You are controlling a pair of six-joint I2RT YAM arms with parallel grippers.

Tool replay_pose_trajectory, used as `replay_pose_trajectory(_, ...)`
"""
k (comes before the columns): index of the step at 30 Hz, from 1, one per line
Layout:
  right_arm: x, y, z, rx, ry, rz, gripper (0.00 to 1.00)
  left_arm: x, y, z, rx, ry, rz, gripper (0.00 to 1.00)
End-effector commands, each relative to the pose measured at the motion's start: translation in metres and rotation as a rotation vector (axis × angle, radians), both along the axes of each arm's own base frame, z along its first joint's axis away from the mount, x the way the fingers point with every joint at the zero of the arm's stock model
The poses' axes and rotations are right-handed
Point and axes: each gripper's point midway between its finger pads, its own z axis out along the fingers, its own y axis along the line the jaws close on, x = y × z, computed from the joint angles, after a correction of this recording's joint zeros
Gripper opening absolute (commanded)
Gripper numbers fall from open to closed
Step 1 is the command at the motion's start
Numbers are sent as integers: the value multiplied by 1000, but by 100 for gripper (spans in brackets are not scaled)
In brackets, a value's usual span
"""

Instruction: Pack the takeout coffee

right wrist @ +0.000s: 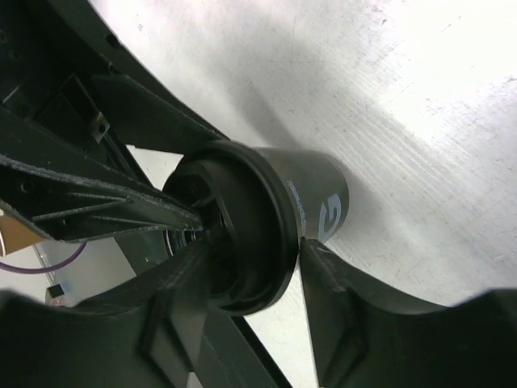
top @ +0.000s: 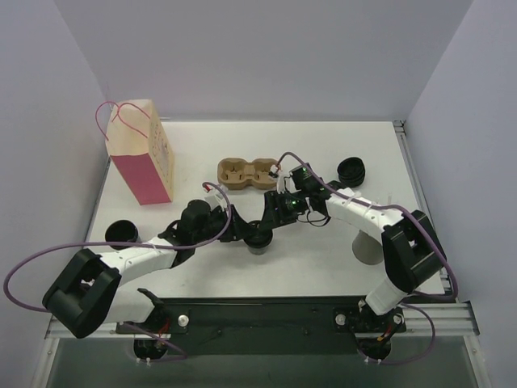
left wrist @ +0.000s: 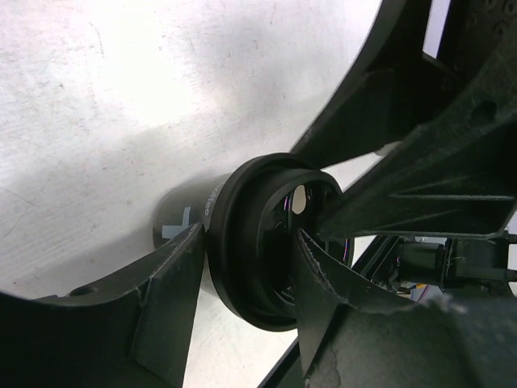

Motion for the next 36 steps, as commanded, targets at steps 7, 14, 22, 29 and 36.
replay_pose_trajectory(7, 35, -14, 25, 16, -23, -149, 60, -48, 21, -92, 313, 191, 27, 52)
replay_pose_trajectory(14, 47, -53, 38, -20, 6, -336, 67, -52, 23, -97, 354, 188, 61, 52)
replay_pose_trajectory(22, 7, -84, 40, -7, 76, -453, 58, -58, 26, -101, 364, 200, 89, 52)
replay_pose_trajectory(29, -35, -80, 23, 29, 122, -436, 50, -59, 27, -99, 362, 198, 107, 52)
replay_pose_trajectory(36, -52, -57, 7, 57, 175, -407, 47, -60, 27, -101, 372, 203, 124, 51)
